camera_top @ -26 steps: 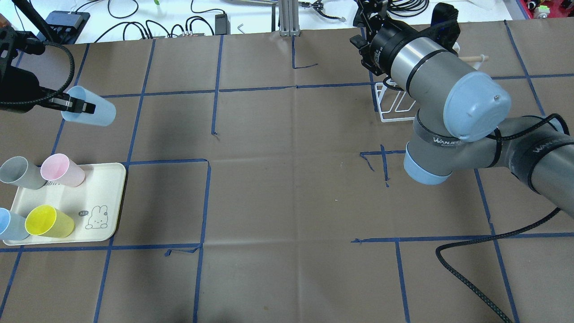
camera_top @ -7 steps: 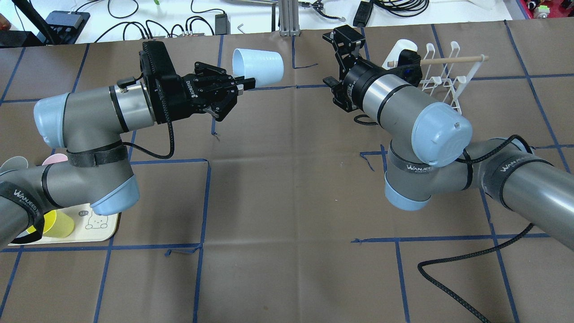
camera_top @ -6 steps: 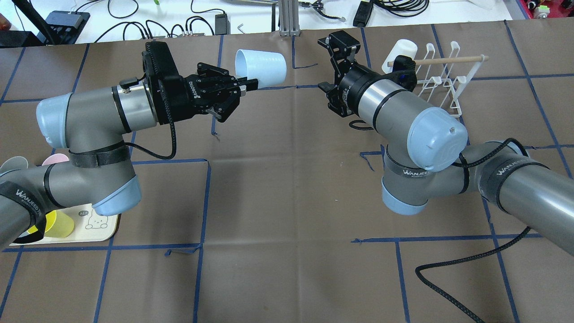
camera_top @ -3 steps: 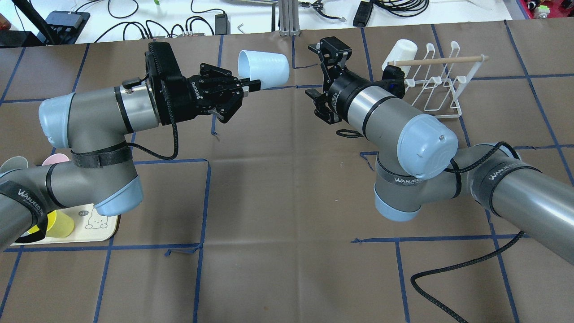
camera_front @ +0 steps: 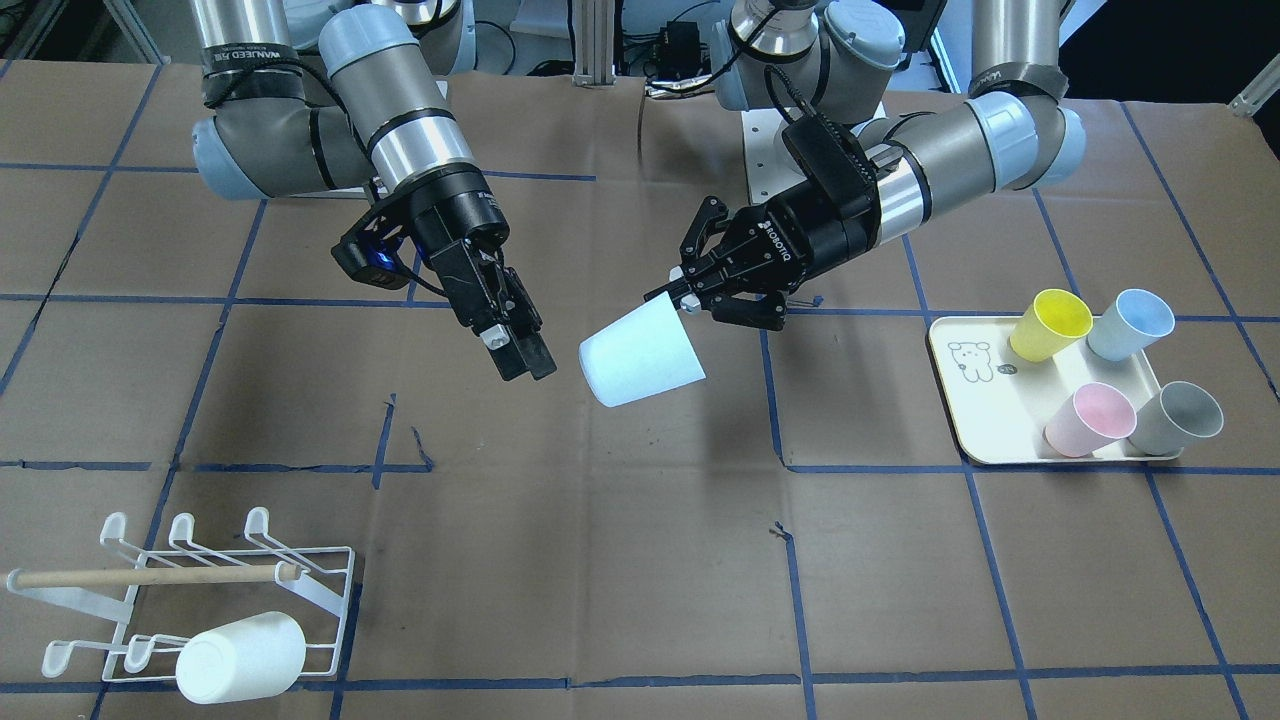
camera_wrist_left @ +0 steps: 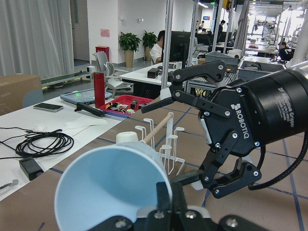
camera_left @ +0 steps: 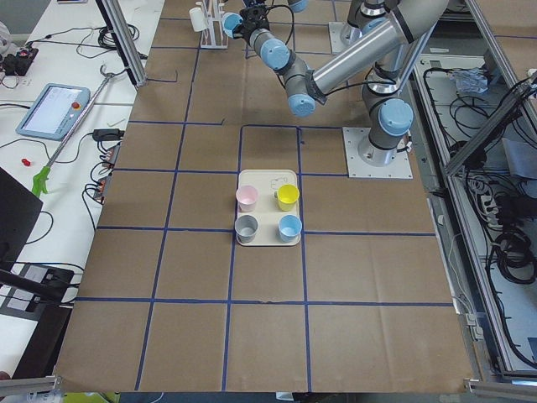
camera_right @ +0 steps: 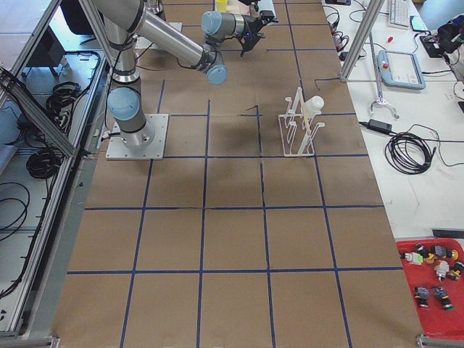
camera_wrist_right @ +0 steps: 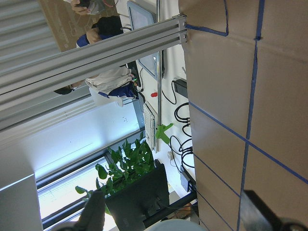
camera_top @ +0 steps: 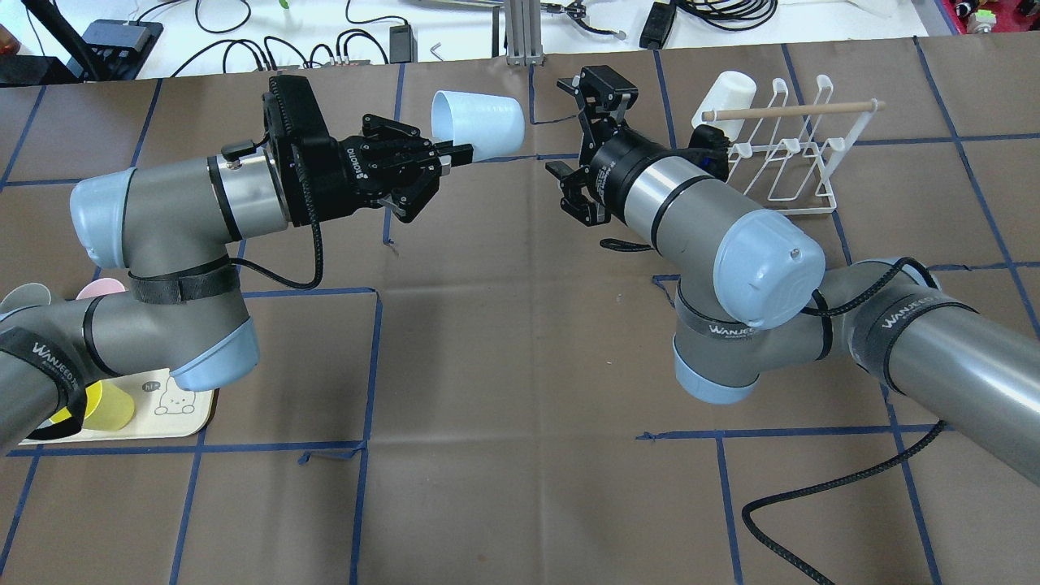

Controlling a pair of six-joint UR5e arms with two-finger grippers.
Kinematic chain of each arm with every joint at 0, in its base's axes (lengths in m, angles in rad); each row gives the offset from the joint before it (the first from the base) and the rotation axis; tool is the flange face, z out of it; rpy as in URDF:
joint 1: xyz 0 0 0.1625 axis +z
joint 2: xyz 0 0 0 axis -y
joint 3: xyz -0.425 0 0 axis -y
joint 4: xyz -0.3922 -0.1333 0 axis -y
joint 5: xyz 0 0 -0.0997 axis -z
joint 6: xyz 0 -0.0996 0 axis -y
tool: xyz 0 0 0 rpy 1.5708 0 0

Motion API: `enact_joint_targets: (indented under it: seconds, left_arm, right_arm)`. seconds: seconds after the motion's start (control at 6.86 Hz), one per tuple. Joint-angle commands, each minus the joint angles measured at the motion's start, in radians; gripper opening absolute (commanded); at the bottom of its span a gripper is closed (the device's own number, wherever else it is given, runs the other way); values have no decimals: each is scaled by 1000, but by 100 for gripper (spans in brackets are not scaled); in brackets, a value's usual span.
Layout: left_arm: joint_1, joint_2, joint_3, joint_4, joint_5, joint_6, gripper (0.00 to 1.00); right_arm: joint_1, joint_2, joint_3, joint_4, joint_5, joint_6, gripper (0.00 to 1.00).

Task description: Transfer IKEA cup to right arm and place on rack

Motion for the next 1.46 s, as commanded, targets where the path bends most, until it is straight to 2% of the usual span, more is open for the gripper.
enact_joint_targets:
  seconds: [0.0, 0.87, 1.31]
  left_arm:
    - [0, 0, 0, 0, 0, 0, 0]
    - [-2, 0, 0, 0, 0, -7, 0]
    - [-2, 0, 0, 0, 0, -7, 0]
  right_arm:
    - [35, 11, -15, -3, -20, 4, 100]
    - [87, 13, -21, -1, -60, 5, 100]
    - [113, 49, -77, 0, -70, 14, 100]
